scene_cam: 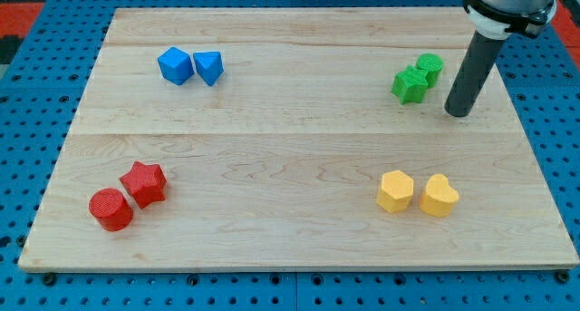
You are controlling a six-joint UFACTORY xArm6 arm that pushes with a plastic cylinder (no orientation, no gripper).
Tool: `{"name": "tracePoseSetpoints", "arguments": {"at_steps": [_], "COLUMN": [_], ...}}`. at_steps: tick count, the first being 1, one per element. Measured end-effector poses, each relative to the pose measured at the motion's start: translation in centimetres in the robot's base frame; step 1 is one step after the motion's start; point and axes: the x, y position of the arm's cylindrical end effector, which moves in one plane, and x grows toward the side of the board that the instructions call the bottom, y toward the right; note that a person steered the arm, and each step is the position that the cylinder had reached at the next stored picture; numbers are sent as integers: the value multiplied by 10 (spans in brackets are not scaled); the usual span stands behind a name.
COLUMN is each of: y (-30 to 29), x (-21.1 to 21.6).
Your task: Move the green circle along with green star a bit down
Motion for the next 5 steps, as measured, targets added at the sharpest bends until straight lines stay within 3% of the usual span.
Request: {"name": "tracePoseSetpoints", "arguments": {"at_steps": [3,4,5], "y": [12,83,73], "x": [0,-42,-69]}}
